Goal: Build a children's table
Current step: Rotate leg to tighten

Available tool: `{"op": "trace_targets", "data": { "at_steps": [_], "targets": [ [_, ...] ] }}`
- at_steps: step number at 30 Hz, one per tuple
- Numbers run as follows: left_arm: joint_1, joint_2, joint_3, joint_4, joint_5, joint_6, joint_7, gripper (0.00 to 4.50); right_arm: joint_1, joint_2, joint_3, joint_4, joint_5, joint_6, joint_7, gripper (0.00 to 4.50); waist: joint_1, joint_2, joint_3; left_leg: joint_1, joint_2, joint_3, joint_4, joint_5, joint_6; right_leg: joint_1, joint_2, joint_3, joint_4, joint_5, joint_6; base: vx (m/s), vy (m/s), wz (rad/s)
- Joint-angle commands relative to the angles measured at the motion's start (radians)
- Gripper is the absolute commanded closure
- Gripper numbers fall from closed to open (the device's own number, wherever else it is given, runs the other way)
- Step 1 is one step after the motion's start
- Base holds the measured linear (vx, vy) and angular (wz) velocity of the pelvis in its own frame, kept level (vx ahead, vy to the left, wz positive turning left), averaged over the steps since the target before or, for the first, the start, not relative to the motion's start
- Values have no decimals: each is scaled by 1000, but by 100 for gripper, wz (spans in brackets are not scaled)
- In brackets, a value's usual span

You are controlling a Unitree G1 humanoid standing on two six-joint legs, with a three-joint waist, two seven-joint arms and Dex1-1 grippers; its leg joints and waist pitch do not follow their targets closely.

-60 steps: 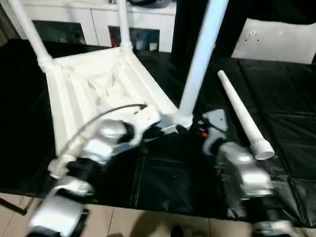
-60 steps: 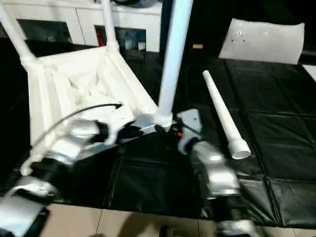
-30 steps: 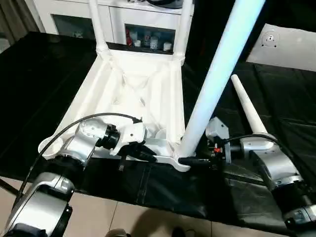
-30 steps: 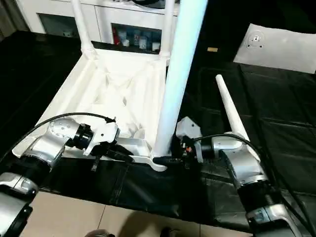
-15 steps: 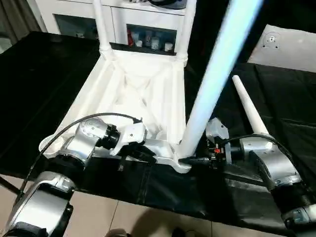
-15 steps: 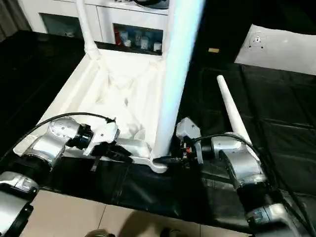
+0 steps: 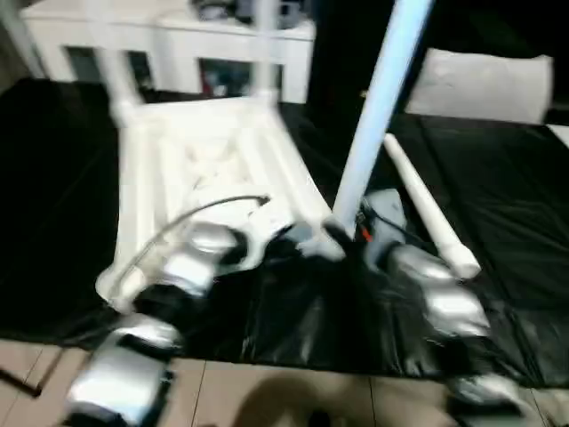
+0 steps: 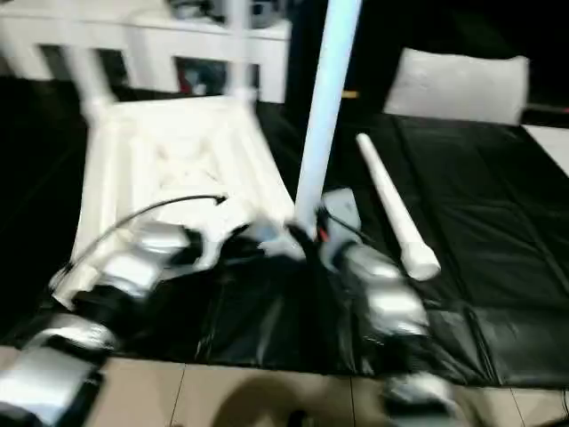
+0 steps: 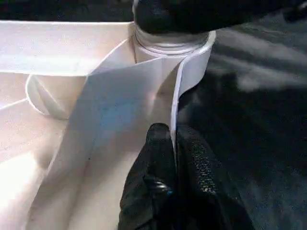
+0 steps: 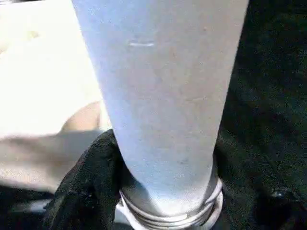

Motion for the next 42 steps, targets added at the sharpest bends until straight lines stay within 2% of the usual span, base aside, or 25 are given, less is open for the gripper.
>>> {"op": "trace_targets", "data": {
  "at_steps": [1,2,3,4,5,6,7,8,9,10,11,12,13,15,16,17,19,25,29,31,32,34,35,39,42],
  "targets": [
    [-42,-85,32,-73,-34,-11,152,450,-1,126,122,9,27,13,50,199,-5,-8,-45,25,52,-29,-79,-492,9,14,-93,31,-103,-703,32,0,0,0],
    [-34,-85,25,-85,-36,-8,135,450,0,137,105,5,34,-4,35,199,5,-13,-58,6,18,-16,-57,-290,38,28,-109,29,-113,-743,41,0,0,0],
    [-28,-83,21,-92,-35,-8,120,450,0,143,92,3,34,-12,27,144,11,-12,-62,-9,24,-18,-66,-243,48,39,-110,37,-104,-707,40,0,0,0],
    [-22,-79,17,-97,-34,-9,106,450,2,144,84,0,32,-22,25,130,17,-5,-67,-19,41,-24,-77,-191,59,37,-101,46,-85,-611,16,0,0,0],
    [-16,-73,15,-102,-34,-11,92,450,5,142,77,-5,32,-32,27,130,16,-8,-70,-26,51,-26,-82,-164,65,36,-96,55,-67,-515,-21,0,0,0],
    [-16,-73,15,-102,-35,-12,90,450,5,142,76,-6,32,-33,28,124,16,-8,-71,-31,55,-28,-84,-151,68,38,-95,60,-56,-469,-44,0,0,0],
    [-8,-62,14,-107,-39,-21,71,450,11,135,64,-14,42,-30,37,124,18,-7,-74,-31,59,-26,-84,-128,76,35,-93,70,-40,-394,-85,52,0,2],
    [-4,-53,15,-109,-42,-23,60,450,15,125,61,-18,42,-38,45,102,21,-7,-78,-25,59,-20,-82,-104,83,31,-93,79,-27,-332,-128,52,0,2],
    [-1,-42,15,-109,-44,-32,46,450,20,113,58,-25,41,-44,53,87,19,-13,-79,-31,55,-18,-80,-88,91,32,-90,84,-20,-306,-141,56,-13,3],
    [3,-32,16,-110,-45,-39,31,450,25,100,58,-29,40,-49,59,87,26,-22,-85,-32,47,-13,-75,-62,111,32,-87,92,-11,-283,-154,0,0,0],
    [5,-26,16,-111,-45,-44,23,450,27,92,59,-32,40,-52,62,81,29,-26,-86,-34,41,-10,-72,-51,122,31,-86,98,-6,-274,-159,56,-33,4],
    [10,-9,13,-113,-47,-53,1,450,33,74,55,-38,43,-64,71,76,34,-24,-85,-34,40,-9,-71,-43,132,28,-87,101,-5,-274,-167,47,-54,4],
    [13,3,11,-114,-48,-58,-14,450,36,63,52,-41,45,-73,78,76,41,-22,-90,-40,36,-7,-66,0,157,31,-86,102,3,-253,-176,47,-54,4],
    [25,59,-1,-113,-52,-96,-97,450,46,1,35,-51,41,-119,127,47,48,-25,-94,-50,34,-7,-59,46,178,36,-83,101,13,-214,-168,18,-63,-1],
    [26,60,-2,-113,-52,-97,-98,450,47,0,34,-51,41,-120,128,40,53,-24,-89,-49,32,-3,-58,44,182,30,-80,101,7,-234,-158,7,-93,-3],
    [39,97,-13,-112,-55,-129,-159,450,55,-47,23,-65,53,-148,190,37,59,-27,-87,-48,29,-2,-58,24,167,31,-78,99,1,-288,-131,-1,-61,-2],
    [45,112,-19,-111,-58,-151,-190,450,59,-70,22,-74,60,-154,223,15,68,-20,-86,-42,33,-1,-61,10,150,28,-75,97,-5,-342,-106,-3,-27,0],
    [57,196,-60,-80,-62,-249,-372,450,87,-217,53,-141,97,-171,478,6,84,-20,-77,-32,43,-5,-71,-64,112,22,-69,93,-19,-435,-55,0,0,0],
    [57,225,-72,-70,-76,-282,-453,450,95,-269,62,-166,136,-164,588,6,85,-22,-79,-33,49,-7,-73,-63,105,23,-73,96,-11,-407,-73,0,0,0],
    [55,245,-78,-64,-92,-294,-525,450,101,-317,81,-182,162,-161,694,6,87,-25,-80,-34,47,-6,-70,-51,116,25,-72,96,-7,-381,-89,0,0,0],
    [47,268,-90,-52,-103,-321,-598,450,101,-365,106,-183,172,-163,790,20,88,-25,-81,-35,46,-7,-69,-46,122,27,-72,96,-7,-374,-91,0,0,0],
    [36,285,-103,-37,-99,-351,-653,450,95,-404,128,-182,178,-157,877,40,91,-25,-81,-37,49,-6,-68,-28,136,26,-72,98,-1,-341,-105,0,0,0],
    [33,291,-109,-34,-96,-356,-670,450,91,-416,138,-179,179,-155,908,40,96,-28,-82,-39,49,-5,-66,-28,138,28,-71,95,0,-341,-107,0,0,0],
    [23,298,-129,-25,-96,-380,-724,450,75,-449,179,-159,170,-158,992,83,110,-31,-80,-33,51,-3,-68,-34,115,24,-73,94,-5,-389,-94,0,0,0],
    [19,299,-143,-23,-94,-394,-747,450,64,-460,198,-141,166,-164,1028,92,116,-29,-80,-32,55,-5,-69,-42,103,24,-74,93,-5,-404,-89,0,0,0]
  ]
}}
